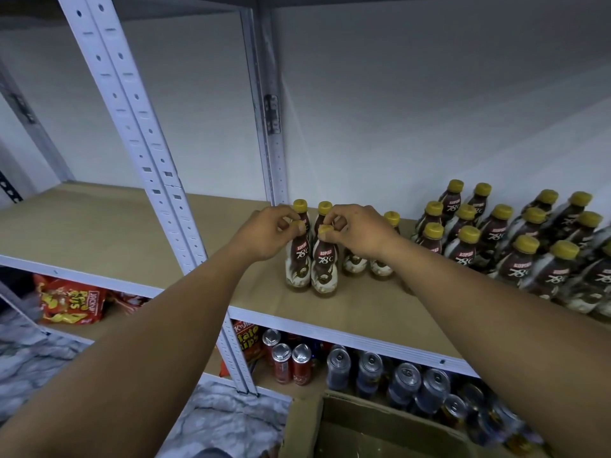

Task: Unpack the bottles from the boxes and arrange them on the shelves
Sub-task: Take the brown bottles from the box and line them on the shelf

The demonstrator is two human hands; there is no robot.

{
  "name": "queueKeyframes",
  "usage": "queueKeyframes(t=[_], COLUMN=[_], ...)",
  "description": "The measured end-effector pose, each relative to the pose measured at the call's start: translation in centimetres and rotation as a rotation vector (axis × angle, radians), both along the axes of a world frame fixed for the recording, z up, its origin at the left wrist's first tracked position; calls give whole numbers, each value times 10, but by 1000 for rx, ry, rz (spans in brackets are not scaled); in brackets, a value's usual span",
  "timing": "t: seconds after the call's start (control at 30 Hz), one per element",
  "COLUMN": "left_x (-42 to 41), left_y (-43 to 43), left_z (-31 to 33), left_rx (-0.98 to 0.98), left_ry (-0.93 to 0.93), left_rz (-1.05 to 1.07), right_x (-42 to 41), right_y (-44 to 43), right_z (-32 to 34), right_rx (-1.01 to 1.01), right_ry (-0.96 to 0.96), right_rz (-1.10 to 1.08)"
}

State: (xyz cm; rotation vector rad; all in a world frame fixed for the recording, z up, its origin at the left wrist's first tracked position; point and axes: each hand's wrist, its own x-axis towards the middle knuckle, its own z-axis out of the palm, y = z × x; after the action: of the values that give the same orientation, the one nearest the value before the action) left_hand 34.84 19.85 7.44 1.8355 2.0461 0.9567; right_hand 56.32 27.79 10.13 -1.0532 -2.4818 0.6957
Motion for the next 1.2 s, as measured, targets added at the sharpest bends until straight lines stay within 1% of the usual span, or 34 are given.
queueKeyframes(t=[0.23, 0.4, 0.67, 0.83, 0.97, 1.1, 1.2], left_x=[0, 4, 0, -4, -4, -2, -1], left_y=[-2, -2, 1, -1, -2, 1, 1], left_z=[-2, -4, -5, 3, 4, 3, 2], left_rx=[-18, -12, -82, -141, -24, -18, -11], left_ry=[-59, -96, -197, -130, -152, -45, -24], left_rz=[-15, -20, -116, -120, -69, -27, -35], right_x=[-2, -5, -4, -5, -5, -5, -5], right_y=[-1, -4, -6, -6, -6, -5, -4], right_z=[-6, -7, -9, -10, -9, -9, -9], right_rx=[-3, 12, 17, 31, 42, 40, 47], right_ry=[49, 43, 50, 47, 34, 25, 23], right_rz=[-35, -39, -41, -30, -31, -28, -25])
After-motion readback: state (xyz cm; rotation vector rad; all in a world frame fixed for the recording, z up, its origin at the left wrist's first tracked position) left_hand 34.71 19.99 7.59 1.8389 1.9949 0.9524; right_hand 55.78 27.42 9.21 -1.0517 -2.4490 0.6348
